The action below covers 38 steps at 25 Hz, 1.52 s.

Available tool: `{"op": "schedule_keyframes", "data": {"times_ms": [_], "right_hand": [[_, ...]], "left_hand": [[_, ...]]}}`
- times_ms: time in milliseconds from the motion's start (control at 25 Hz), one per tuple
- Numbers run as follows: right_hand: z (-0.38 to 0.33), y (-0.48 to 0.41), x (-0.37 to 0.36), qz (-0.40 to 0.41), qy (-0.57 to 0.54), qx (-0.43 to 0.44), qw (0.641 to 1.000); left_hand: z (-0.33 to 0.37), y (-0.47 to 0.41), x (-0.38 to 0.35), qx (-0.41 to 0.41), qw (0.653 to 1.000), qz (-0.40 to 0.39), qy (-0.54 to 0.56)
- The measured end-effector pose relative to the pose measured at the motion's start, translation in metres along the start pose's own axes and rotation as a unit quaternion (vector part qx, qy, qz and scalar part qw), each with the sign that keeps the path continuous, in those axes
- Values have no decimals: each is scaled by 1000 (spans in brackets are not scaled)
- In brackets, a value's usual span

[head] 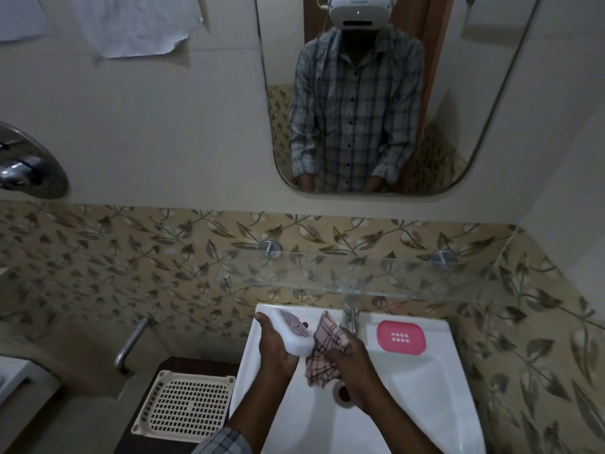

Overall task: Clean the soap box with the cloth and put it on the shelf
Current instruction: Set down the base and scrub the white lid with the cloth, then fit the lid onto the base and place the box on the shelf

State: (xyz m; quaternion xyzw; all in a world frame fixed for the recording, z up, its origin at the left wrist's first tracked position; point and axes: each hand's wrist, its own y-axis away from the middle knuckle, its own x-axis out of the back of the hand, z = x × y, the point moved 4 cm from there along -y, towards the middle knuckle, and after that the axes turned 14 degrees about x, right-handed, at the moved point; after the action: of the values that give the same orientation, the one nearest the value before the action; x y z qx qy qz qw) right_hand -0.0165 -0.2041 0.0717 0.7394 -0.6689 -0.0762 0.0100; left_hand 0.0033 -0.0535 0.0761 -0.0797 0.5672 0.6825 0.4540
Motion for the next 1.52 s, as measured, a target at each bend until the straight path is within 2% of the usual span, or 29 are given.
{"op": "schedule_keyframes", "data": {"times_ms": [80, 160, 240, 320, 400, 440, 480, 560, 600, 640, 720, 760, 840, 880, 960, 1040, 1080, 1160, 1240, 1320, 1360, 1400, 1440, 1520], "right_hand": [[20, -6, 10, 68, -44, -74, 994], [34, -14, 9, 64, -37, -114, 991], [42, -29, 2, 43, 35, -130, 990], [41, -50, -12, 29, 163, -90, 982], [30, -73, -32, 7, 308, 15, 951], [25, -85, -41, 7, 392, 96, 915], [25, -96, -51, 11, 485, 188, 854], [34, -107, -72, 16, 626, 338, 702], [47, -112, -83, -19, 675, 353, 648], [66, -113, -91, -77, 705, 325, 626], [109, -109, -97, -207, 700, 183, 659], [127, -106, -95, -238, 694, 121, 669], [135, -110, -97, -238, 678, 72, 692], [126, -114, -101, -233, 655, 59, 716], [94, -120, -101, -194, 545, 54, 814], [58, -112, -84, -120, 368, 47, 921], [42, -99, -70, -81, 287, 65, 952], [17, -69, -36, -17, 262, 121, 957], [6, -47, 13, 82, 323, 146, 932], [6, -32, 73, 192, 336, 89, 918], [12, -26, 96, 211, 272, 24, 939], [19, -19, 109, 200, 181, -37, 962], [23, -13, 108, 155, 85, -81, 981], [25, -4, 91, 71, -6, -103, 992]], "left_hand": [[19, -6, 17, 0, 1000, -5, 30], [32, -5, 43, 14, 999, -23, 45], [32, 4, 73, 36, 997, -21, 58], [26, 19, 96, 53, 997, 0, 59], [19, 28, 112, 60, 997, -7, 55], [16, 29, 120, 64, 996, 0, 61], [13, 29, 128, 69, 994, 2, 79], [5, 26, 138, 85, 991, 5, 99], [2, 22, 145, 94, 989, 21, 109], [-1, 18, 151, 101, 988, 41, 111], [-6, 10, 159, 97, 987, 70, 107], [-6, 8, 157, 87, 989, 76, 96], [-1, 5, 146, 68, 990, 63, 108], [2, 4, 137, 66, 989, 50, 120], [6, 2, 114, 82, 991, 1, 109], [6, -5, 95, 94, 990, -41, 94], [4, -9, 83, 95, 991, -53, 80], [-2, -15, 55, 94, 992, -61, 53], [-12, -20, 34, 122, 989, -58, 55], [-22, -28, 29, 113, 992, -56, 5], [-26, -32, 33, 91, 994, -45, -44], [-31, -35, 33, 59, 992, -20, -107], [-36, -36, 31, 31, 989, -16, -145], [-50, -37, 18, 29, 985, -28, -171]]}}
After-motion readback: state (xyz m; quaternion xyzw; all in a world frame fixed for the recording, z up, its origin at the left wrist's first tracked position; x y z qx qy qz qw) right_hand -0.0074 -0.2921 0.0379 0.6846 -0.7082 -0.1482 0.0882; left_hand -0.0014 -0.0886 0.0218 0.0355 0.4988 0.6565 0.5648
